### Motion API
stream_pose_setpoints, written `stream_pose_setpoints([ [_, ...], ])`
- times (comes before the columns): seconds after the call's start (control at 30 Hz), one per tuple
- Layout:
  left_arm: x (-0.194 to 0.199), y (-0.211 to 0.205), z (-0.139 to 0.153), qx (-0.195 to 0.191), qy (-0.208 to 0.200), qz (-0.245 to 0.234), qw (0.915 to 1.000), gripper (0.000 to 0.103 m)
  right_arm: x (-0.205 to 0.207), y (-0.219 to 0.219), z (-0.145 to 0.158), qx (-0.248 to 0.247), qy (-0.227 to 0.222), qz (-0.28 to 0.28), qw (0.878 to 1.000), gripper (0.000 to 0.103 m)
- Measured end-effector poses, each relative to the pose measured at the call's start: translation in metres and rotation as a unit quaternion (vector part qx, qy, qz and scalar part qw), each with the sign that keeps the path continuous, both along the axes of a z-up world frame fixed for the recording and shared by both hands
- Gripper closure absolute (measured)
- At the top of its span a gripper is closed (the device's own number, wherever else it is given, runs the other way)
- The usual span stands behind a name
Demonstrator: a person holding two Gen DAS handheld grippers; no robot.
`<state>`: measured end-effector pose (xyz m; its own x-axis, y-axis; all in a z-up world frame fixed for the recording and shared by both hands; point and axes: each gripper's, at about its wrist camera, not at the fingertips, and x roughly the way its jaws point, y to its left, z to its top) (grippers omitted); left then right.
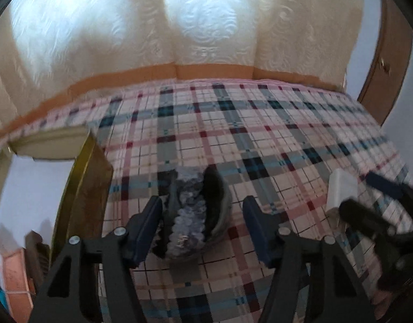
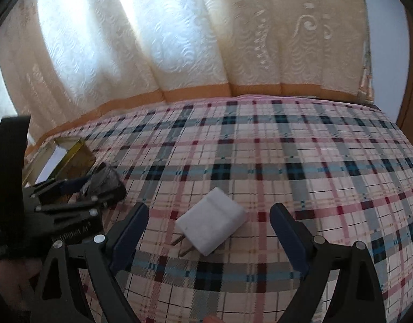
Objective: Organize rigid objects
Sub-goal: 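Grasp the dark grey shoe-shaped object with the left tool while the right tool grasps the white plug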
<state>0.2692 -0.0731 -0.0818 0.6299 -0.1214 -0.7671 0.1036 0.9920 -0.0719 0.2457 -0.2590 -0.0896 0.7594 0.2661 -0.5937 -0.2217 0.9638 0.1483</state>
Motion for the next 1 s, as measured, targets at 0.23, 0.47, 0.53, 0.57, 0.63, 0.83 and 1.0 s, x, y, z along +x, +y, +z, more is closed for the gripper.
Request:
stream_pose_setpoints([
  [0.23,0.001,-0.001,-0.003,0.005,0.009,-0.003,0.9999,0.051,0.01,0.013,-0.011,-0.025,0.042,0.022,0.999,0.009],
  [0.47,0.0,-0.001,-0.003,0.006,0.008,-0.007,0.9999,0.058,0.014,0.01,-0.014,-0.037,0.055,0.01,0.998,0.01],
  [0.53,0.0,-0.001,-0.003,0.006,0.008,-0.007,0.9999,0.058,0.014,0.012,-0.014,-0.045,0.055,0.009,0.997,0.01],
  [0.57,0.0,-0.001,-0.003,0.005,0.008,-0.007,0.9999,0.058,0.015,0.012,-0.014,-0.049,0.055,0.009,0.997,0.01],
  [0.63,0.0,-0.003,-0.003,0.005,0.009,-0.007,0.9999,0.058,0.015,0.014,-0.015,-0.059,0.057,0.009,0.997,0.01],
  [0.83,-0.002,-0.003,-0.002,0.006,0.008,-0.01,0.9999,0.058,0.015,0.018,-0.014,-0.08,0.047,0.004,0.996,0.038],
  [1.0,-0.004,-0.002,-0.002,0.005,0.006,-0.013,0.9999,0.058,0.013,0.019,-0.013,-0.096,0.039,0.007,0.995,0.042],
])
